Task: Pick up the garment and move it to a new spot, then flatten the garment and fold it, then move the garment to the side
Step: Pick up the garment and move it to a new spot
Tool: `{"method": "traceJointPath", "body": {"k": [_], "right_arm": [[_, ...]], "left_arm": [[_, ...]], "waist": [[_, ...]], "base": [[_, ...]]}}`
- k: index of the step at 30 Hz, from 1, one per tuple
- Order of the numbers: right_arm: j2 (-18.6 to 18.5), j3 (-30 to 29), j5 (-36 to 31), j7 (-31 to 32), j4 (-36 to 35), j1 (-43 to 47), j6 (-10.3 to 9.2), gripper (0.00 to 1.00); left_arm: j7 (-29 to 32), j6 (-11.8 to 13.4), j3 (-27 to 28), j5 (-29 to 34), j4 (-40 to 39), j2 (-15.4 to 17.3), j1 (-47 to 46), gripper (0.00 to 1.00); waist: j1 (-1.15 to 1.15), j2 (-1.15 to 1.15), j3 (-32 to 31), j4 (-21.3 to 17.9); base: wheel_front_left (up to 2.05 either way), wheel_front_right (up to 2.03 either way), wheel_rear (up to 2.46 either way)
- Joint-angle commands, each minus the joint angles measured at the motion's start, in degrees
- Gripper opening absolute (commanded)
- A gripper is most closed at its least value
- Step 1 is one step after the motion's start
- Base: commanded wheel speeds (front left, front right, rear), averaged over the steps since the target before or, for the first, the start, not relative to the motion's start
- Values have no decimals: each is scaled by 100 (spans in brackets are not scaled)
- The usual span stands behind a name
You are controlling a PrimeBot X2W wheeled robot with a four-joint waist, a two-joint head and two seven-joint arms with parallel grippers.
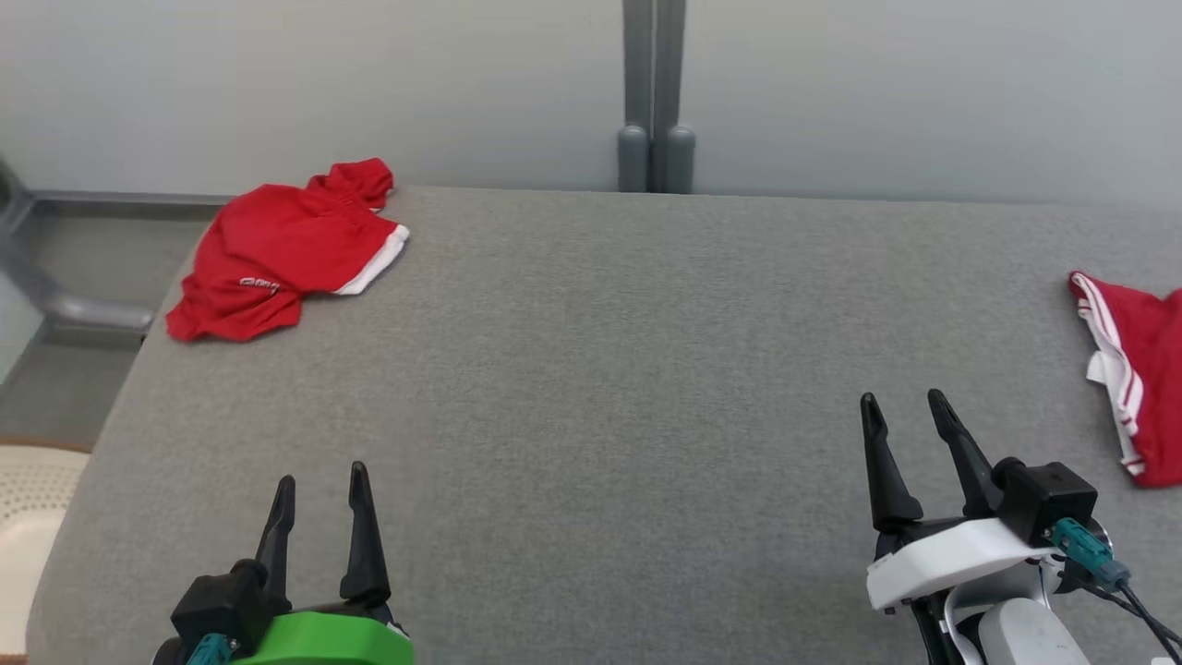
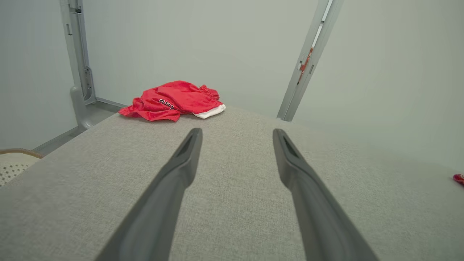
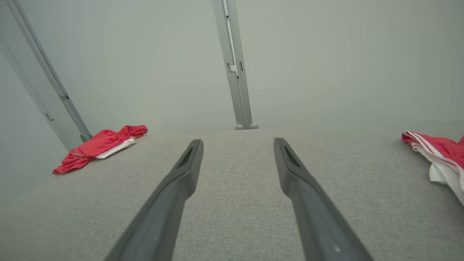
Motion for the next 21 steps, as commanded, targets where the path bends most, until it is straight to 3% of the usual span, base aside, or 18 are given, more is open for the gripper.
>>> {"method": "traceJointPath", "body": {"k": [1, 11, 21], "right_arm": [[0, 43, -7, -9, -31, 28, -4, 100], [-3, 225, 88, -11, -15, -70, -3, 100], [-9, 585, 51, 5, 99, -366, -3, 100]], "left_arm": [[2, 11, 49, 60, 2, 15, -47, 100], [2, -49, 171, 136, -13, 12, 42, 100], [2, 85, 299, -30, -298, 11, 246, 100]], "waist": [[0, 0, 32, 909], [0, 0, 15, 2179], [0, 0, 148, 2325]], "base": [[0, 0, 0], [0, 0, 0], [0, 0, 0]]}}
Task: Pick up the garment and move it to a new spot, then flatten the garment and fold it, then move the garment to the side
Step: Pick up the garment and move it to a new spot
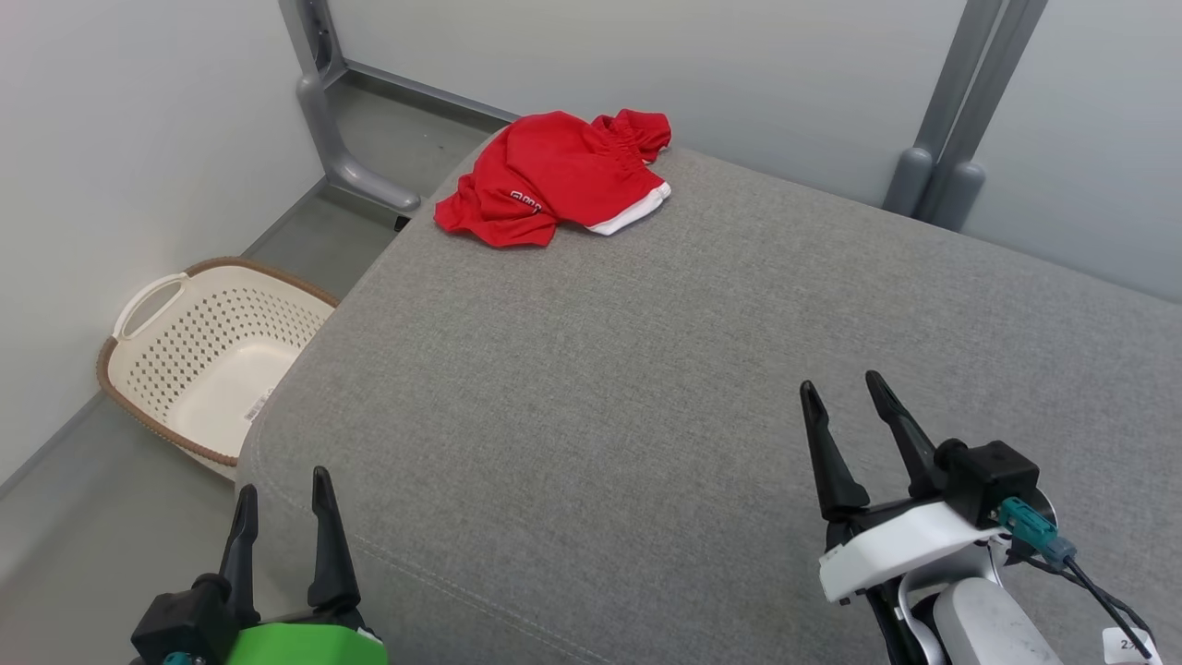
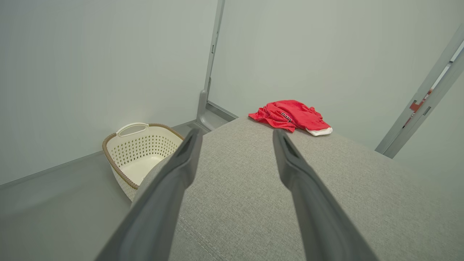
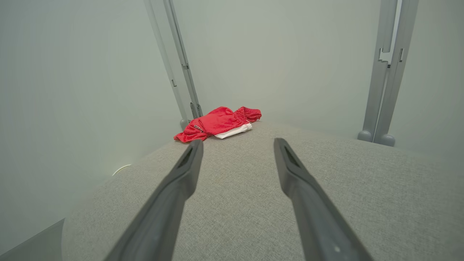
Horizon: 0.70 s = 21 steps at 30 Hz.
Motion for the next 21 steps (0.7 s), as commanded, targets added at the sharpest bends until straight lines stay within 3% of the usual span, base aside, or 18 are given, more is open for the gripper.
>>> {"method": "traceJointPath", "body": {"k": [1, 11, 16, 21], "right_arm": [[-21, 24, -7, 2, 20, -78, -2, 100], [-21, -178, -185, 47, -150, -2, -2, 100], [-22, -318, -365, 188, -467, -182, -2, 100], [-23, -374, -557, 362, -817, -415, -2, 100]], "left_arm": [[2, 36, -10, -20, -36, 8, 70, 100], [2, -84, -145, 41, 26, 23, -198, 100], [2, -226, -44, 184, 91, 255, -886, 100], [193, -401, 130, 163, 253, 708, -2143, 100]], "waist": [[0, 0, 59, 78], [0, 0, 258, 51], [0, 0, 689, -279], [0, 0, 1265, -779]], "base": [[0, 0, 0], [0, 0, 0], [0, 0, 0], [0, 0, 0]]}}
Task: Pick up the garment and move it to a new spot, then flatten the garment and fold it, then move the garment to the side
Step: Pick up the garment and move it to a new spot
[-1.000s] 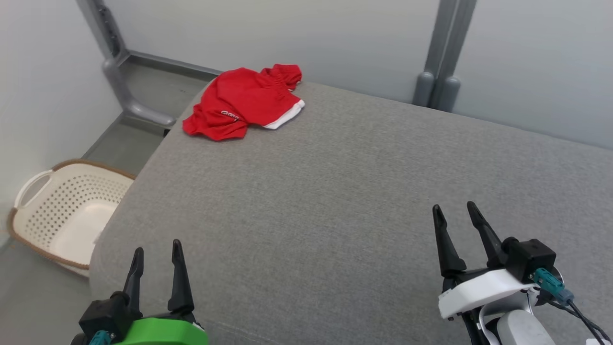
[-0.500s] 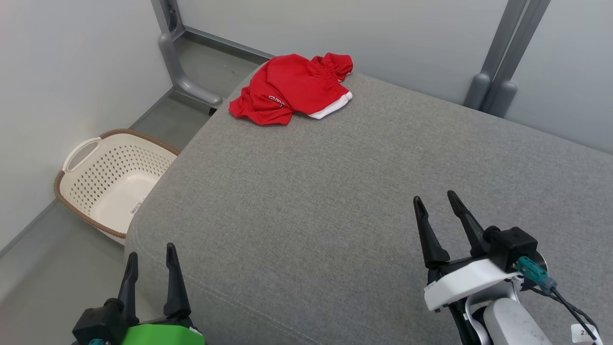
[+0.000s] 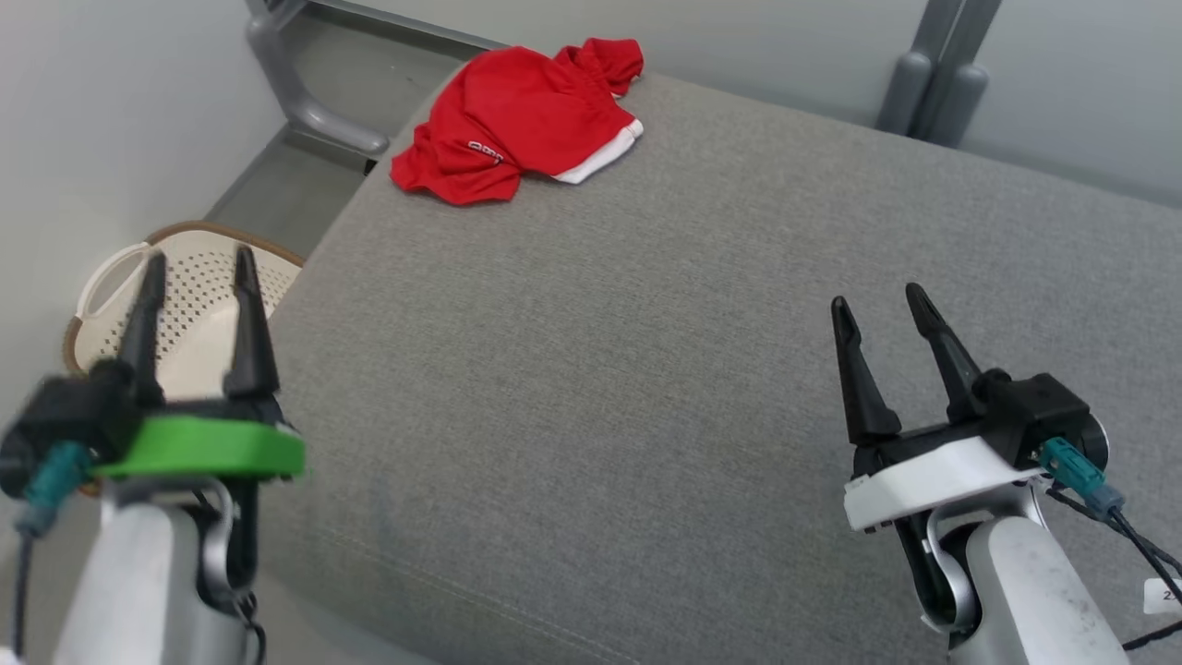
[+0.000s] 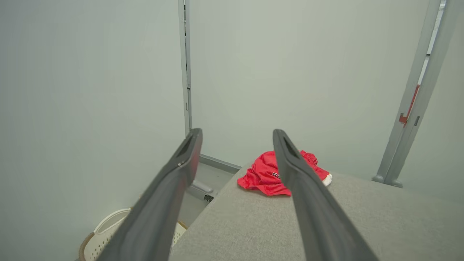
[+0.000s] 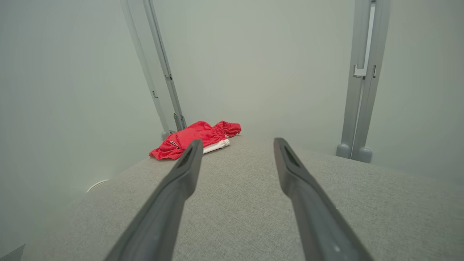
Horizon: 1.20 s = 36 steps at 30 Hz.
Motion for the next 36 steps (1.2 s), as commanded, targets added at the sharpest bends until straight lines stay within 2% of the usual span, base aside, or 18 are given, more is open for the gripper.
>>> {"method": "traceJointPath", "body": {"k": [1, 6, 11, 17, 25, 36], "right_arm": [[-27, -13, -79, 54, -105, -134, -2, 100], [-28, -44, -246, 175, -451, -445, -2, 100], [-24, -136, -384, 223, -796, -706, -2, 100], [-21, -199, -452, 261, -1155, -880, -2, 100], [-15, -307, -571, 279, -1544, -939, -2, 100], [-87, -339, -738, 446, -2102, -867, -2, 100]], "left_arm": [[89, -52, 65, -26, 35, 137, -402, 100], [753, -268, 212, -123, 411, 752, -1829, 100], [1766, -455, 257, -492, 1123, 1257, -3130, 100], [2555, -572, -81, -418, 1909, 1763, -4159, 100], [3021, -624, -262, -674, 2771, 1956, -4771, 100], [3143, -617, -405, -839, 3669, 2007, -4915, 100]], "waist": [[0, 0, 665, -645], [0, 0, 1312, -1295], [0, 0, 1934, -1892], [0, 0, 2565, -2388], [0, 0, 3083, -2734], [0, 0, 3339, -2781]], "base": [[0, 0, 0], [0, 0, 0], [0, 0, 0], [0, 0, 0], [0, 0, 0], [0, 0, 0]]}}
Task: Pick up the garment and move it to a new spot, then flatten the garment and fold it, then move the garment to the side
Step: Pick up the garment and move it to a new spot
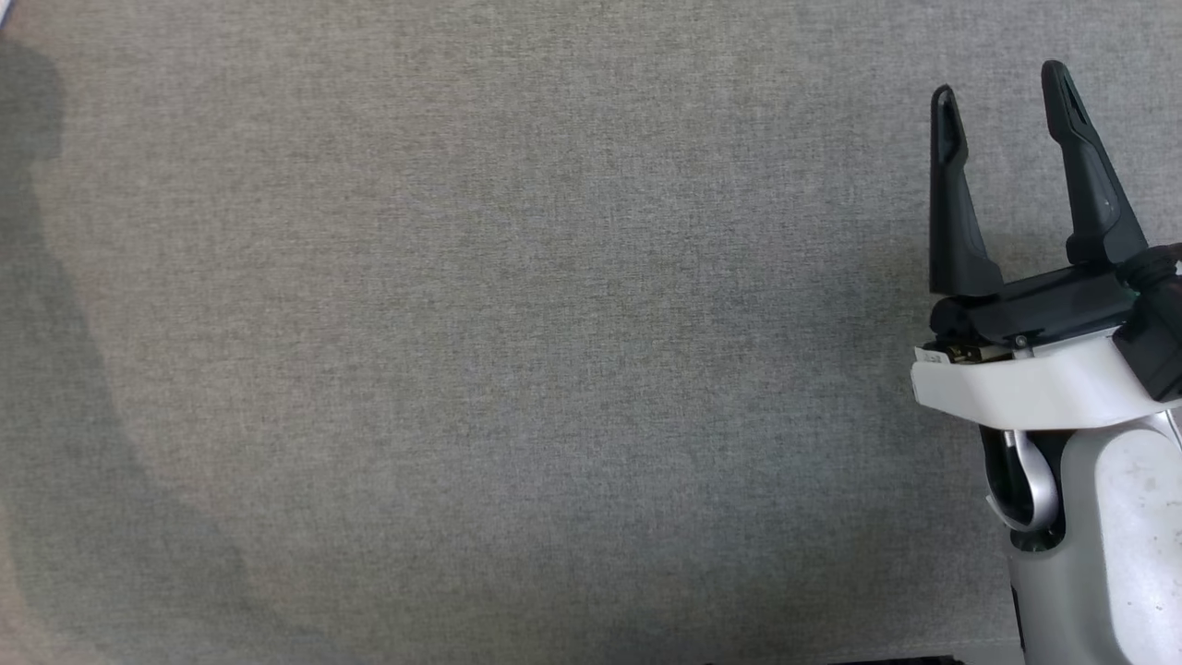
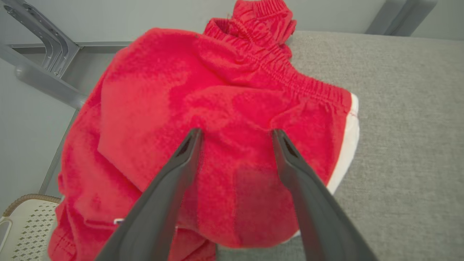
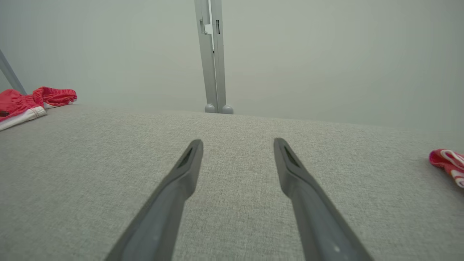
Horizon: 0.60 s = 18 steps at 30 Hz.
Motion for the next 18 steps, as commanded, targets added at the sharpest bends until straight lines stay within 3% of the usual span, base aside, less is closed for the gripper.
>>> {"method": "traceJointPath", "body": {"k": [1, 5, 6, 8, 9, 18], "right_arm": [[-24, 30, -56, 27, -102, -16, -2, 100], [-51, 58, -88, 98, -288, -15, -2, 100], [-52, 58, -98, 108, -315, -11, -2, 100], [-54, 65, -110, 121, -338, 9, -2, 100], [-53, 71, -105, 119, -338, 18, -2, 100], [-20, 113, 6, 11, -97, 43, -2, 100]], "left_arm": [[-39, 28, 5, 48, 99, 98, -71, 100], [-171, 47, 12, 20, 427, 83, -102, 100], [-220, 46, -7, 33, 507, 63, -102, 76], [-308, 51, -46, 64, 622, 10, -103, 11], [-345, 49, -54, 65, 661, -1, -104, 0], [-827, -3, -256, 97, 745, 60, -253, 0]], "waist": [[-1, 0, 156, -149], [-1, 0, 153, -129], [-1, 0, 140, -116], [-1, 0, 95, -86], [-1, 0, 72, -76], [-1, 0, -415, -12]], "base": [[0, 0, 0], [0, 0, 0], [0, 0, 0], [0, 0, 0], [0, 0, 0], [0, 0, 0]]}}
